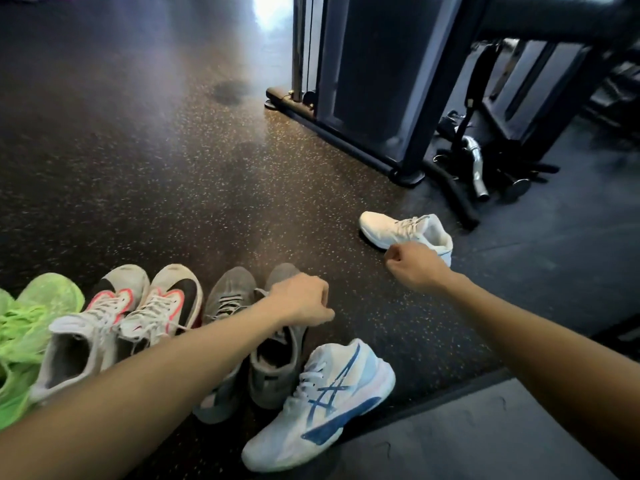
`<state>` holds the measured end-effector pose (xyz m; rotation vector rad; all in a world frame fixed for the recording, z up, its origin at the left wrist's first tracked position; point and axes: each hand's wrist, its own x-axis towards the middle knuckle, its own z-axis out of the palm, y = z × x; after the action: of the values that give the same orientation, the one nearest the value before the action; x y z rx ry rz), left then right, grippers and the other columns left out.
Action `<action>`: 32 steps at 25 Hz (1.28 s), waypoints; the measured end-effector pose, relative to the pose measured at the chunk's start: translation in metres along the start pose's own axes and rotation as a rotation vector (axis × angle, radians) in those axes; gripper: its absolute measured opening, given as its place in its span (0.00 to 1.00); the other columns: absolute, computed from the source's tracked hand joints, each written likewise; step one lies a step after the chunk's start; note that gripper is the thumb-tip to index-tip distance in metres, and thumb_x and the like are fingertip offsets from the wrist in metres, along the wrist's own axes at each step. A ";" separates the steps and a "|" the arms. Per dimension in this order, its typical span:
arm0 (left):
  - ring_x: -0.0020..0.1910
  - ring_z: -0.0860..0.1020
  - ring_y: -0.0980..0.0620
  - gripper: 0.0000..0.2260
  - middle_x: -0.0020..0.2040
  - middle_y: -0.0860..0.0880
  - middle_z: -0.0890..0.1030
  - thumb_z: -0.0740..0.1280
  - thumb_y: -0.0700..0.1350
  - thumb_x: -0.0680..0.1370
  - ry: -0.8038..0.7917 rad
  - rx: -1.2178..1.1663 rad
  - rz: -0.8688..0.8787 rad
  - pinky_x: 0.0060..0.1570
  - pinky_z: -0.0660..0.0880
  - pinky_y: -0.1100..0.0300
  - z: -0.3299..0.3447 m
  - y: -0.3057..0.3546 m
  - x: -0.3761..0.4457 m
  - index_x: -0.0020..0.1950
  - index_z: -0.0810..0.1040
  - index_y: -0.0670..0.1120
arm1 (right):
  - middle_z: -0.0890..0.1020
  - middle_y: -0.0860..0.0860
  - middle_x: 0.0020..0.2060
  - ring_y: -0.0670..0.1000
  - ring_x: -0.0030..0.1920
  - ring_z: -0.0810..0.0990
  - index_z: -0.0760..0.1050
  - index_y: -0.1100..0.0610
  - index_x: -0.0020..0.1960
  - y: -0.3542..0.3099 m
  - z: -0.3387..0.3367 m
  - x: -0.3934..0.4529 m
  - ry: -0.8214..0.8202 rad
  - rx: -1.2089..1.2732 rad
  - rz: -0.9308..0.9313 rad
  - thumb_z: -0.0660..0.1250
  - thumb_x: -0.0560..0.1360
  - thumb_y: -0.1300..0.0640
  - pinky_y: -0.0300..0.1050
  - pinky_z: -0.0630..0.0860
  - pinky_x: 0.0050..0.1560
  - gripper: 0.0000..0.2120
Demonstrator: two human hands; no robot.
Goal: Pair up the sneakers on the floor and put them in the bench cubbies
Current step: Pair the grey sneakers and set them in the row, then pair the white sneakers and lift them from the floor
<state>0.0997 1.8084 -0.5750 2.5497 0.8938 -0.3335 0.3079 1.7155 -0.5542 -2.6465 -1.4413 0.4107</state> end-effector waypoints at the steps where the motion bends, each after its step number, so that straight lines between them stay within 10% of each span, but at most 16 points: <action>1: 0.53 0.79 0.49 0.08 0.51 0.51 0.82 0.68 0.55 0.73 -0.031 -0.001 0.018 0.51 0.77 0.55 0.003 0.010 0.005 0.47 0.79 0.52 | 0.82 0.56 0.52 0.57 0.53 0.78 0.78 0.54 0.54 0.012 -0.007 0.005 0.030 -0.025 0.016 0.58 0.75 0.53 0.53 0.75 0.57 0.13; 13: 0.49 0.79 0.48 0.26 0.51 0.48 0.78 0.61 0.64 0.77 -0.309 0.053 -0.165 0.46 0.76 0.56 0.052 0.086 0.062 0.62 0.77 0.43 | 0.76 0.54 0.64 0.62 0.66 0.66 0.70 0.54 0.66 0.135 -0.021 0.081 0.108 -0.191 0.105 0.61 0.75 0.49 0.56 0.65 0.63 0.21; 17: 0.60 0.76 0.45 0.32 0.62 0.46 0.77 0.57 0.68 0.77 -0.448 0.059 -0.318 0.58 0.71 0.51 0.067 0.095 0.063 0.66 0.75 0.44 | 0.72 0.53 0.68 0.61 0.68 0.64 0.67 0.53 0.70 0.160 -0.004 0.099 0.005 -0.212 0.085 0.64 0.74 0.49 0.56 0.65 0.64 0.25; 32: 0.57 0.77 0.45 0.27 0.59 0.47 0.79 0.70 0.62 0.72 -0.417 -0.074 -0.397 0.52 0.73 0.53 0.080 0.122 0.033 0.62 0.76 0.45 | 0.70 0.54 0.63 0.58 0.58 0.71 0.67 0.53 0.63 0.186 0.044 0.096 -0.063 -0.342 -0.026 0.67 0.75 0.60 0.50 0.73 0.46 0.18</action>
<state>0.1963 1.7033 -0.6202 2.1034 1.2060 -0.8929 0.4956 1.6926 -0.6546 -2.8928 -1.6993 0.2667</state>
